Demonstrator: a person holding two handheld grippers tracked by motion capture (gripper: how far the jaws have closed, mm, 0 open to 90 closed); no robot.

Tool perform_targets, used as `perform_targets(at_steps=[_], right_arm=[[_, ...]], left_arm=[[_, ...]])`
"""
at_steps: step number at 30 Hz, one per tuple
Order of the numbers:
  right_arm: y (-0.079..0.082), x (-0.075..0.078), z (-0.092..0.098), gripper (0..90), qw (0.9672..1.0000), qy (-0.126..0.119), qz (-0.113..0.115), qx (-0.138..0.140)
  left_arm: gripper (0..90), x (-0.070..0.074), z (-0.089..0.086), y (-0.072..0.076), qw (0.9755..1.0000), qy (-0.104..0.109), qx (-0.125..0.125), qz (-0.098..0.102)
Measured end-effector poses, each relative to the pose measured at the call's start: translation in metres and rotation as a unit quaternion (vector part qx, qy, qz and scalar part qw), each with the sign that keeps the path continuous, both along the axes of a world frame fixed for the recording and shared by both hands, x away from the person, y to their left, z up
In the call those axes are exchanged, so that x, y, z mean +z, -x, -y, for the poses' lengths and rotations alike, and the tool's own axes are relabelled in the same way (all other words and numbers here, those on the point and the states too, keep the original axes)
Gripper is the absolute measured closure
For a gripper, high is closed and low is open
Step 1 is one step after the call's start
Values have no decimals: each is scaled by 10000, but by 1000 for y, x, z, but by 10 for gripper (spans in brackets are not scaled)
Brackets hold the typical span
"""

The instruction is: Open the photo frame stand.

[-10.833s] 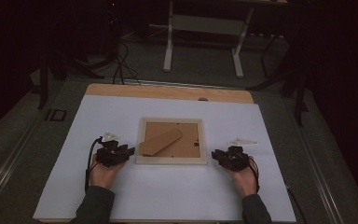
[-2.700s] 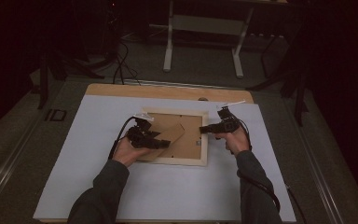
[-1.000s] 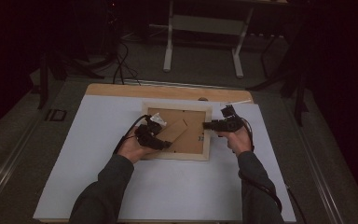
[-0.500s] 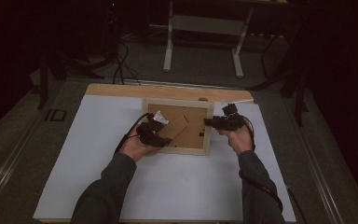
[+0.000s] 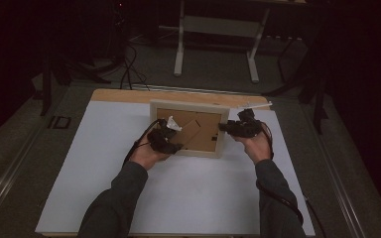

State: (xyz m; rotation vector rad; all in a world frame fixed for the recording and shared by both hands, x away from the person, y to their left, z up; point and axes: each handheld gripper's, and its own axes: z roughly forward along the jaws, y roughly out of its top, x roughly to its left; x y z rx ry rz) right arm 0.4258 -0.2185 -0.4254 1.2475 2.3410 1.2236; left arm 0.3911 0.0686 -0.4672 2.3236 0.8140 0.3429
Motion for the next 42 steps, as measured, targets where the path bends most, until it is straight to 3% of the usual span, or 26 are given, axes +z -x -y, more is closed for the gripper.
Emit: perform_targets(at_steps=[15,34,42], right_arm=[[7,3,-3,623,9992,186,325,-116],[12,2,-10,624,9975,286,553,-348],[14,0,-10,624,9970,229,609,-417]], left_arm=[[599,-2,7,-6,9992,-185,182,289],[582,-2,7,-13,9981,-278,383,388],[575,-2,6,-13,9984,-212,402,351]])
